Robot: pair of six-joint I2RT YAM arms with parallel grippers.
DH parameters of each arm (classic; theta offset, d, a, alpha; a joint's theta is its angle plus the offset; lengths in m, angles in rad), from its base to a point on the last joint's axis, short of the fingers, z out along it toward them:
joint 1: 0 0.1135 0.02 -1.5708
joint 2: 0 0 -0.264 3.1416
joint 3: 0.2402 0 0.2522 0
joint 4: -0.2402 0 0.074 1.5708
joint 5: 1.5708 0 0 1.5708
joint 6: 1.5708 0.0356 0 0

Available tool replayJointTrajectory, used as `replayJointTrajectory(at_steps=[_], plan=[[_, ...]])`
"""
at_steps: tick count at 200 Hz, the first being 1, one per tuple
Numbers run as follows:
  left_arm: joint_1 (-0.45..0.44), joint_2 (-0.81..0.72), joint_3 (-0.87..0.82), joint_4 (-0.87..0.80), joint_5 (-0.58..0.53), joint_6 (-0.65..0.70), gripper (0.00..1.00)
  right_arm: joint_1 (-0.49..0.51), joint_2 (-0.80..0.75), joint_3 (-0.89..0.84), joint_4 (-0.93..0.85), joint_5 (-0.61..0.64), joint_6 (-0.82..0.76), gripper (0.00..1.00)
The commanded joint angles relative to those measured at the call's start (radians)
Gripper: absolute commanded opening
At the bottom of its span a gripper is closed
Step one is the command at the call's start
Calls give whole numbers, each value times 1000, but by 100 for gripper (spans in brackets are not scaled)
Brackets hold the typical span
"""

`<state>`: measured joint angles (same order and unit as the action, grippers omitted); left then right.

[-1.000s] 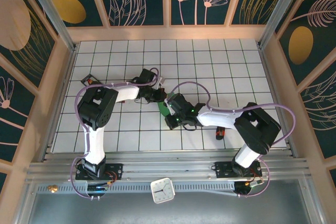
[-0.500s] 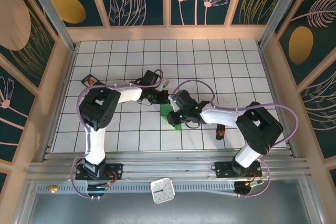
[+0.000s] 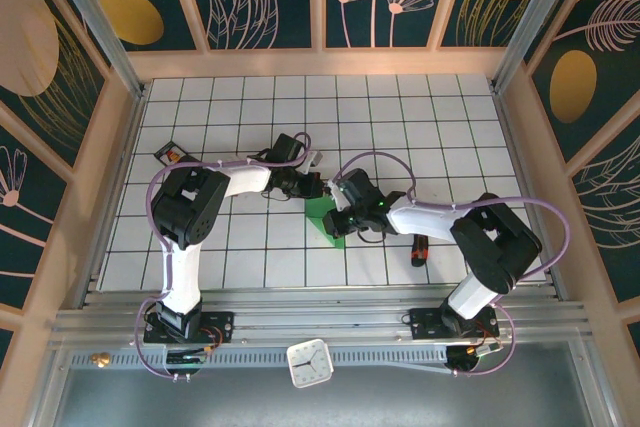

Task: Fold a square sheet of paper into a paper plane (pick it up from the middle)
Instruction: Third fold the triangle at the center of the table.

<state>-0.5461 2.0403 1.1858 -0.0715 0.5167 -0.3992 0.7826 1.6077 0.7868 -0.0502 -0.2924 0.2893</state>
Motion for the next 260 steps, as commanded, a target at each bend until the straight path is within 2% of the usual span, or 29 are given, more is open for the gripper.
replayJointTrajectory(at_steps=[1,69,260], plan=[[-11,47,-8,-71,-10,22,0,-15,-10,-4,15,-22,-13,10],[-11,47,-6,-74,-14,23,0,-50,18,15,-3,-24,-31,9],[-10,48,-5,-80,-15,22,0,-62,96,57,-16,-19,-68,8]])
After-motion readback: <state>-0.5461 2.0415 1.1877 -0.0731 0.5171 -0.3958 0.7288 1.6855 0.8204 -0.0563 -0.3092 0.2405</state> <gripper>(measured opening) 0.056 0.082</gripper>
